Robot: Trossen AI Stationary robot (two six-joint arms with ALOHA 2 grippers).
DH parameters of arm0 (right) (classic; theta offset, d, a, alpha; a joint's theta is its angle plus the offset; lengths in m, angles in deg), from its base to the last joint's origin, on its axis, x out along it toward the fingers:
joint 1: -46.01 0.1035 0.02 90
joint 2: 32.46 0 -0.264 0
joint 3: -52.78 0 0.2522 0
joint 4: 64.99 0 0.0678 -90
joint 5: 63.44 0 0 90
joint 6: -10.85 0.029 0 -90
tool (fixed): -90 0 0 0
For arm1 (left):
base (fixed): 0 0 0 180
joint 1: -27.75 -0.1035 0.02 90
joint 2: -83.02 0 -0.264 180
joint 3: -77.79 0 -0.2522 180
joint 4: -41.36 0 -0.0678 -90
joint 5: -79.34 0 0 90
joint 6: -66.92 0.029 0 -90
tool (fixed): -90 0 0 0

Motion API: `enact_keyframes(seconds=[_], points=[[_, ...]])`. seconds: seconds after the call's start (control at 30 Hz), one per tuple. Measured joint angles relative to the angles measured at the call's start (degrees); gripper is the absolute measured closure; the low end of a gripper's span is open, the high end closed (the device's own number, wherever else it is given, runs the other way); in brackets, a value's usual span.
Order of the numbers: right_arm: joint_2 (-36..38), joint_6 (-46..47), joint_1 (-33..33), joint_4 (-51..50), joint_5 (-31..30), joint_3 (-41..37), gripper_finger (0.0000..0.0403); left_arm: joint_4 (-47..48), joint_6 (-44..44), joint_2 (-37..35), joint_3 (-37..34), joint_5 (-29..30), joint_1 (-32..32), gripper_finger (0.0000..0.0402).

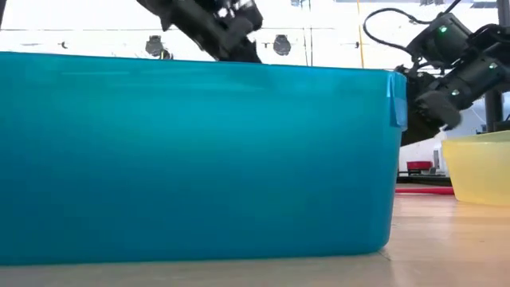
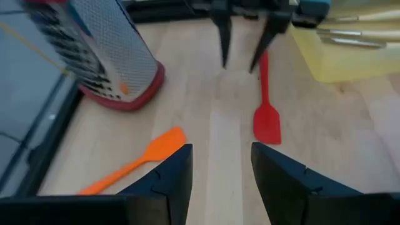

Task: Pick & Place Kitchen Items
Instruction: Put the orange spatula into the pink bin

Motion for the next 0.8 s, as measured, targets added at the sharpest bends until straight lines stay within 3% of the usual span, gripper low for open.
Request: enact_keyframes(seconds=[0.23, 0.43, 0.63, 0.8], points=[[-1.04, 3.13, -6.18, 4.57, 10.31, 0.0, 0.0232, -6.61, 6.42, 8.58, -0.02, -9.11, -7.11, 0.0236], [-6.81, 4.56, -6.49, 18.9, 10.13, 0.0, 0.0232, -7.98, 8.56, 15.46, 3.35, -17.95, -13.67, 0.0236], [-15.04, 4.84, -6.49, 29.31, 10.01, 0.0, 0.0232, 1.73, 16.12, 23.37, 15.13, -16.84, -16.66, 0.0236], [-19.25, 5.11, -6.49, 30.74, 10.02, 0.0, 0.0232, 16.03, 20.1, 29.81, 25.7, -12.95, -18.46, 0.0236]])
